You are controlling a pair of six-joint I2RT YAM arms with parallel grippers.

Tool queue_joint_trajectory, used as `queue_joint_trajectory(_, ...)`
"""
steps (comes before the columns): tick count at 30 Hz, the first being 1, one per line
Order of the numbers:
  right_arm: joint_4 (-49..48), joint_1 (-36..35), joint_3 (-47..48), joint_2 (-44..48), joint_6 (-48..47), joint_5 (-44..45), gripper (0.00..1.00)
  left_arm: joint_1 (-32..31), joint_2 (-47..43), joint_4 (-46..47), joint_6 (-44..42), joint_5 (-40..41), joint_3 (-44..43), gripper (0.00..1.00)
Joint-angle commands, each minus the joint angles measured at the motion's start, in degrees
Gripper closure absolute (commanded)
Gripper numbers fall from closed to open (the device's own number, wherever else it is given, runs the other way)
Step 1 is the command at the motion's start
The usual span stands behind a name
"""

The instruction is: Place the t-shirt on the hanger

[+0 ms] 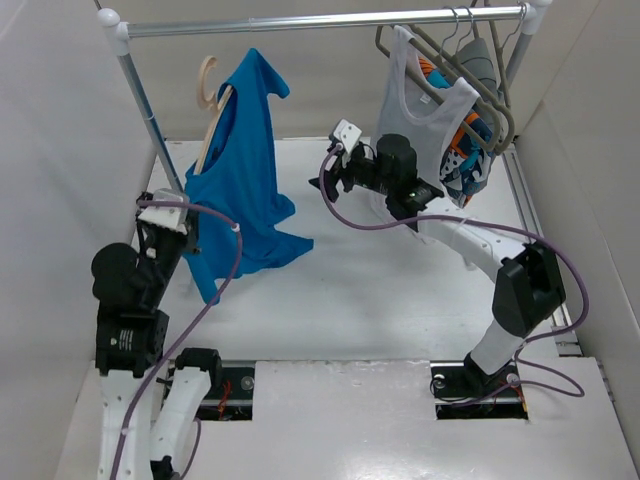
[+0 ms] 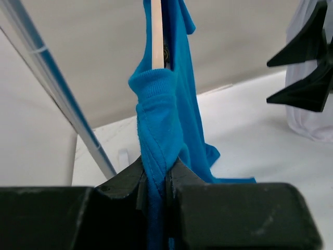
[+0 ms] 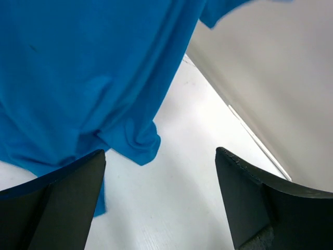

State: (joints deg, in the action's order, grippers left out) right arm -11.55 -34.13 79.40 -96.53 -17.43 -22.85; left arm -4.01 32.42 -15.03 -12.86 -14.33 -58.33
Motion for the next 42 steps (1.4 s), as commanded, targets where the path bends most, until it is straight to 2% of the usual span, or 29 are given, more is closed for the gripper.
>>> queue_joint_trajectory(1, 1.0, -0.23, -0.56, 1.43, -2.78, 1.84, 0.1, 0.23, -1.83, 5.27, 2.31, 3.07, -2.84, 1.0)
queue_joint_trajectory(7, 1.53, -1.55, 1.37, 1.43, -3.83, 1.85, 0.1, 0.23, -0.09, 5.79, 6.18, 10.54, -8.99, 1.0)
queue_joint_trajectory(12, 1.53, -2.7, 2.69, 0.91, -3.84, 1.85, 0.1, 0.23, 6.58, 6.5, 6.71, 11.16, -15.05, 1.0)
queue_joint_trajectory(17, 1.53, -2.7, 2.17, 1.43, -4.37, 2.37, 0.1, 0.23, 10.37, 8.61, 6.18, 10.55, -16.21, 1.0)
queue_joint_trajectory(22, 1.53, -2.17, 1.46, 2.49, -4.37, 2.9, 0.1, 0.23, 17.84, -1.47, 9.42, 11.08, -20.42, 1.0)
queue_joint_trajectory(27, 2.14, -1.64, 0.94, 3.54, -5.68, 2.37, 0.1, 0.23, 16.8, -3.25, 12.16, 8.27, -17.44, 1.0)
queue_joint_trajectory(28, 2.84, -1.64, 0.94, 4.15, -5.68, 2.37, 0.1, 0.23, 16.79, -3.25, 12.68, 8.26, -17.44, 0.76)
queue_joint_trajectory(30, 3.72, -1.64, 0.94, 4.16, -7.61, 2.37, 0.1, 0.23, 15.48, -4.48, 11.73, 5.47, -17.44, 0.46)
queue_joint_trajectory(31, 4.25, -1.64, 0.94, 4.16, -7.62, 2.37, 0.1, 0.23, 14.95, -4.49, 10.94, 4.23, -17.44, 0.27)
queue_joint_trajectory(32, 4.87, -1.64, 0.41, 4.68, -8.4, 2.37, 0.09, 0.23, 14.43, -4.49, 10.06, 3.35, -17.44, 0.0)
queue_joint_trajectory(34, 4.87, -1.64, -0.38, 4.69, -8.94, 1.85, 0.09, 0.23, 11.62, -4.49, 8.48, 3.42, -16.39, 0.0)
queue_joint_trajectory(36, 6.01, -1.11, -2.3, 5.21, -9.46, 1.23, 0.09, 0.23, 6.46, -3.88, 3.13, 3.43, -13.94, 0.0)
queue_joint_trajectory(37, 6.01, -1.11, -2.92, 5.21, -9.46, 0.53, 0.09, 0.23, 4.07, -3.87, -0.11, 1.69, -9.48, 0.0)
queue_joint_trajectory(38, 6.62, -0.59, -3.63, 5.21, -9.99, 0.53, 0.09, 0.23, 1.27, -3.87, -4.15, 0.28, -6.48, 0.0)
queue_joint_trajectory(39, 7.24, -0.59, -4.42, 5.82, -9.99, 0.53, 0.09, 0.23, -1.63, -3.87, -12.19, -1.3, -3.49, 0.0)
queue_joint_trajectory(40, 7.24, -0.59, -6.08, 5.83, -10.6, 0.53, 0.09, 0.23, -7.23, -6.48, -16.01, -2.8, 1.41, 0.0)
queue_joint_trajectory(42, 8.73, -0.59, -7.84, 6.36, -11.22, 0.53, 0.09, 0.23, -12.01, -10.88, -22.61, -6.49, 5.22, 0.0)
